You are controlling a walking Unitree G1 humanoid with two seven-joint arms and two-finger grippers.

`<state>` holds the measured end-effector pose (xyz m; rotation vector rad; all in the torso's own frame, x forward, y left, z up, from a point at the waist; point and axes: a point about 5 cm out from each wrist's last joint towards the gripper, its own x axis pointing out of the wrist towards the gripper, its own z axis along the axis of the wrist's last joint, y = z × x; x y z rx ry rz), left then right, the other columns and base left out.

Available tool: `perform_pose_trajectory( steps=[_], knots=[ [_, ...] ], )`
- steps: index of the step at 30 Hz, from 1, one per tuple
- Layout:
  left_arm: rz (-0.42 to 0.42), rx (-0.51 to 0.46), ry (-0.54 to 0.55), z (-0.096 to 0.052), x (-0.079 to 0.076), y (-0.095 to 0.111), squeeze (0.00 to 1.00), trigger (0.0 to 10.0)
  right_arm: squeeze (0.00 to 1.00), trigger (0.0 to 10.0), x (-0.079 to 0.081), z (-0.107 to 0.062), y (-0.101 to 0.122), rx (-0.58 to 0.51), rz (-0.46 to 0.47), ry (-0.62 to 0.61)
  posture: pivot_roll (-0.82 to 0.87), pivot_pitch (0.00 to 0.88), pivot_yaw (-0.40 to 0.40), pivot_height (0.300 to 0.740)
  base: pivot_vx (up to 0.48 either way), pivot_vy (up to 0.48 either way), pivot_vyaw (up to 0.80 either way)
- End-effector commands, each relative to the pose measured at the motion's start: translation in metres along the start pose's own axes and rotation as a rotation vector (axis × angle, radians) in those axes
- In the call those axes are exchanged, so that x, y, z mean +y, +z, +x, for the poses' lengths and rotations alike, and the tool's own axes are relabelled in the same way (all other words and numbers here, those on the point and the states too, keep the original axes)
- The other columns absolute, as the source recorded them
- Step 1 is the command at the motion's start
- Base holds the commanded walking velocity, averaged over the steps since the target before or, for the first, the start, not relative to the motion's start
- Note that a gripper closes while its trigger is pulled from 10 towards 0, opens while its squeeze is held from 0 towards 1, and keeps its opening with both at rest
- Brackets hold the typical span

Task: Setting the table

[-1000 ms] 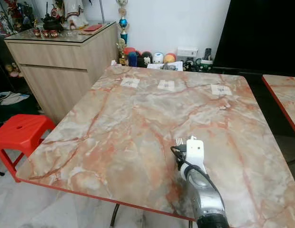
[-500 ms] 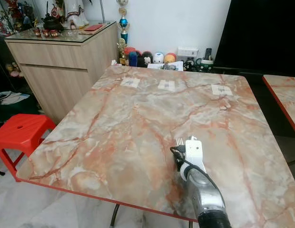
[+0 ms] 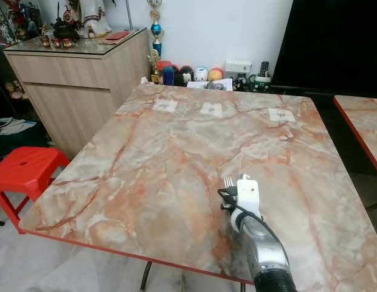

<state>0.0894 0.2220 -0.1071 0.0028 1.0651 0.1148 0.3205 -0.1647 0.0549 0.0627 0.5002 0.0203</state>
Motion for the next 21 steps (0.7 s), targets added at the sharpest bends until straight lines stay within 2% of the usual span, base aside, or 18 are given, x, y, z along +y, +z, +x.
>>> perform_pose_trajectory(
  steps=[1, 16, 20, 21],
  knots=[
    [0.005, 0.030, -0.012, -0.001, 0.000, -0.006, 0.00, 10.0, 0.00, 0.0, 0.004, 0.001, -0.009, 0.050, -0.010, 0.019, 0.03, 0.000, 0.012, 0.740, 0.000, 0.000, 0.00],
    [0.005, 0.031, -0.018, -0.001, -0.001, -0.006, 0.00, 10.0, 0.00, 0.0, 0.011, 0.001, -0.011, 0.042, -0.024, 0.038, 0.03, 0.000, 0.010, 0.740, 0.000, 0.000, 0.00],
    [0.006, 0.031, -0.017, -0.001, -0.001, -0.006, 0.00, 10.0, 0.00, 0.0, 0.014, 0.000, -0.003, -0.025, -0.028, 0.043, 0.03, 0.000, 0.008, 0.740, 0.000, 0.000, 0.00],
    [0.006, 0.031, -0.015, -0.001, -0.001, -0.006, 0.00, 10.0, 0.00, 0.9, 0.016, -0.001, 0.004, -0.076, -0.032, 0.048, 0.03, 0.000, 0.006, 0.740, 0.000, 0.000, 0.00]
  ],
)
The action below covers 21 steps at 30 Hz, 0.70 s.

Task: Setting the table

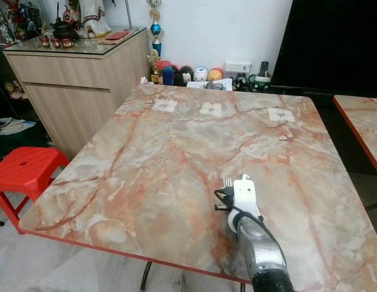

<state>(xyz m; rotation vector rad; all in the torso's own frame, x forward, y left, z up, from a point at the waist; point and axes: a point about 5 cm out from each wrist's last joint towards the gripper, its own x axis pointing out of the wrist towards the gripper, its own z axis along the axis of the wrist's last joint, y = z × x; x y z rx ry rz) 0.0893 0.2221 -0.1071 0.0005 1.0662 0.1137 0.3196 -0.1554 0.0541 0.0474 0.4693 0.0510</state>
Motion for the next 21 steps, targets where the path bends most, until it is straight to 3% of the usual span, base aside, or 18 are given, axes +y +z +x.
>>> perform_pose_trajectory(
  steps=[1, 2, 8, 12, 18, 21],
  knots=[
    [0.008, 0.029, -0.012, -0.001, -0.001, -0.006, 0.00, 10.0, 0.00, 6.0, 0.007, -0.001, 0.008, -0.066, -0.013, 0.020, 0.03, 0.000, 0.005, 0.740, 0.000, 0.000, 0.00],
    [0.008, 0.029, -0.010, -0.001, -0.001, -0.006, 0.00, 10.0, 0.00, 10.0, 0.009, -0.002, 0.011, -0.086, -0.015, 0.019, 0.03, 0.000, 0.004, 0.740, 0.000, 0.000, 0.00],
    [0.011, 0.024, 0.002, -0.002, -0.001, -0.007, 0.00, 10.0, 0.00, 10.0, 0.019, -0.012, 0.032, -0.230, -0.028, 0.035, 0.03, 0.000, -0.003, 0.740, 0.000, 0.000, 0.00],
    [0.014, 0.021, 0.013, -0.002, -0.001, -0.007, 0.00, 10.0, 0.00, 10.0, 0.027, -0.027, 0.054, -0.400, -0.030, 0.029, 0.03, 0.000, -0.005, 0.740, 0.000, 0.000, 0.00],
    [0.049, 0.020, 0.006, -0.002, -0.002, -0.007, 0.00, 10.0, 0.00, 10.0, 0.025, -0.044, 0.062, -0.492, -0.020, 0.014, 0.02, 0.000, -0.009, 0.740, 0.000, 0.000, 0.00],
    [0.052, 0.022, 0.005, -0.002, -0.002, -0.007, 0.00, 10.0, 0.00, 10.0, 0.021, -0.046, 0.062, -0.502, -0.020, -0.004, 0.01, 0.000, -0.012, 0.740, 0.000, -0.314, 0.00]
  ],
)
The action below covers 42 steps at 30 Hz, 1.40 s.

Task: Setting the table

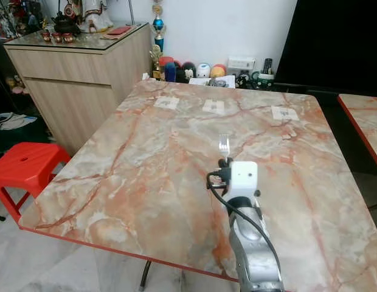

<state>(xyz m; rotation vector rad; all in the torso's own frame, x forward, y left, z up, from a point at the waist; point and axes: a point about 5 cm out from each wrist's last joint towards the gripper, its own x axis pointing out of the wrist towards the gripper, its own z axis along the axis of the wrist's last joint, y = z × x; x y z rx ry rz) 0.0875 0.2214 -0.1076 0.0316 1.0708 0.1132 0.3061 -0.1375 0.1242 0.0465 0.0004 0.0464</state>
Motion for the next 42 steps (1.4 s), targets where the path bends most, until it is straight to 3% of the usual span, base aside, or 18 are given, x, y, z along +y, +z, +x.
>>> perform_pose_trajectory(
  steps=[1, 8, 28, 35, 42],
  knots=[
    [0.027, 0.019, -0.009, -0.001, -0.002, -0.005, 0.00, 10.0, 0.00, 10.0, -0.004, -0.001, 0.010, -0.046, -0.007, -0.024, 0.01, 0.000, -0.013, 0.740, 0.000, -0.345, 0.00],
    [0.038, 0.020, -0.007, -0.001, -0.002, -0.006, 0.00, 10.0, 0.00, 10.0, -0.006, 0.002, 0.024, -0.105, -0.002, -0.048, 0.01, 0.000, -0.017, 0.740, 0.000, -0.349, -0.37],
    [0.050, 0.017, -0.007, -0.001, -0.002, -0.005, 0.00, 10.0, 0.00, 10.0, -0.004, 0.001, 0.031, -0.159, 0.020, -0.067, 0.01, 0.000, -0.013, 0.740, 0.000, -0.349, -0.07],
    [0.049, 0.019, -0.007, -0.001, -0.002, -0.005, 0.00, 10.0, 0.00, 10.0, -0.004, 0.002, 0.034, -0.176, 0.028, -0.066, 0.01, 0.000, -0.013, 0.740, 0.000, -0.348, -0.71],
    [0.046, 0.018, -0.007, -0.001, -0.002, -0.004, 0.00, 10.0, 0.00, 10.0, -0.003, 0.003, 0.038, -0.192, 0.026, -0.070, 0.01, 0.000, -0.015, 0.740, 0.000, -0.350, 0.00]
  ],
)
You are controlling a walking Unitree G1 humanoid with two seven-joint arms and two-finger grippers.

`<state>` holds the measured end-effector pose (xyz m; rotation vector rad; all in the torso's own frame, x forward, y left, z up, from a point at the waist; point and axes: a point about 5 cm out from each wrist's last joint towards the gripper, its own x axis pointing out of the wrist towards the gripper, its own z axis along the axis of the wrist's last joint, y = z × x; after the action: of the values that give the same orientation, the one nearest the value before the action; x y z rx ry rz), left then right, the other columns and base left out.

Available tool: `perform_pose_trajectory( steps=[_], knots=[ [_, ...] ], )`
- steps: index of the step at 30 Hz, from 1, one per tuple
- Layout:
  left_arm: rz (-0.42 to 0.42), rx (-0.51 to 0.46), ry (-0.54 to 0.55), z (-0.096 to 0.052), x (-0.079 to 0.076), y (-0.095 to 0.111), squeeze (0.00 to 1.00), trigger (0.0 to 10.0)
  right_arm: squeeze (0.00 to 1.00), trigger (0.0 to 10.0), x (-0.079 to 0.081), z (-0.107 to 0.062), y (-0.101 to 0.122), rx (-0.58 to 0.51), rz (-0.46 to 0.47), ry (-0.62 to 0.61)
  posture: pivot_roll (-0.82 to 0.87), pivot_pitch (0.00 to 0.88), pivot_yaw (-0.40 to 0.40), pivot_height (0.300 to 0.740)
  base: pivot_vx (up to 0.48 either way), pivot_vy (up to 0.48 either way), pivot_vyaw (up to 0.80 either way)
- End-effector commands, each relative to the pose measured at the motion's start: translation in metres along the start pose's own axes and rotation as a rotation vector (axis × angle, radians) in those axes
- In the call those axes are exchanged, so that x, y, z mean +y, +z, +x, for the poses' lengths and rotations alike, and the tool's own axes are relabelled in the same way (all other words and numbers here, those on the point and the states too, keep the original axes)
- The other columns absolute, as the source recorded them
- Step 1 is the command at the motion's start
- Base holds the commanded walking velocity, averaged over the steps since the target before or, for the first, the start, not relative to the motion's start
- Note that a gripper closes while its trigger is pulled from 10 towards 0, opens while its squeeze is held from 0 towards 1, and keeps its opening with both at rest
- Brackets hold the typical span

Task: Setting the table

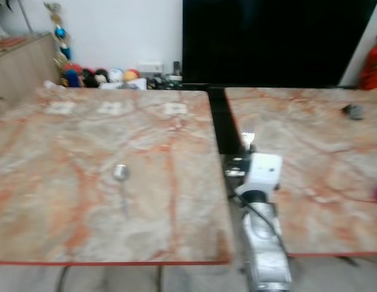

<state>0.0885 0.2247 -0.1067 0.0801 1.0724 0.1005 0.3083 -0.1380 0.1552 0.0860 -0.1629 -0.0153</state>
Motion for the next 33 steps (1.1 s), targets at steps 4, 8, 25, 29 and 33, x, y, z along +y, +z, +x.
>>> perform_pose_trajectory(
  steps=[4, 8, 25, 29, 33],
  knots=[
    [-0.001, 0.018, -0.020, -0.0008, -0.0058, -0.0050, 0.00, 10.0, 0.00, 10.0, -0.0035, 0.0026, 0.0083, -0.033, -0.011, -0.011, 0.01, 0.000, -0.015, 0.740, 0.000, -0.349, 0.00],
    [-0.002, 0.019, -0.020, -0.0007, -0.0058, -0.0050, 0.00, 10.0, 0.00, 10.0, -0.0039, 0.0030, 0.0090, -0.038, -0.009, -0.013, 0.01, 0.000, -0.014, 0.740, 0.000, -0.347, 0.00],
    [0.001, 0.021, -0.022, -0.0007, -0.0050, -0.0047, 0.00, 10.0, 0.00, 10.0, -0.0076, 0.0037, 0.0123, -0.053, -0.016, -0.032, 0.00, 0.000, -0.005, 0.740, 0.000, -0.368, 0.00],
    [0.002, 0.021, -0.022, -0.0007, -0.0048, -0.0047, 0.00, 10.0, 0.00, 10.0, -0.0084, 0.0038, 0.0128, -0.057, -0.018, -0.038, 0.00, 0.000, -0.004, 0.740, 0.000, -0.397, 0.00],
    [0.004, 0.020, -0.022, -0.0006, -0.0047, -0.0045, 0.00, 10.0, 0.00, 10.0, -0.0094, 0.0045, 0.0140, -0.062, -0.023, -0.043, 0.00, 0.000, -0.003, 0.740, 0.000, -0.396, 0.00]
  ],
)
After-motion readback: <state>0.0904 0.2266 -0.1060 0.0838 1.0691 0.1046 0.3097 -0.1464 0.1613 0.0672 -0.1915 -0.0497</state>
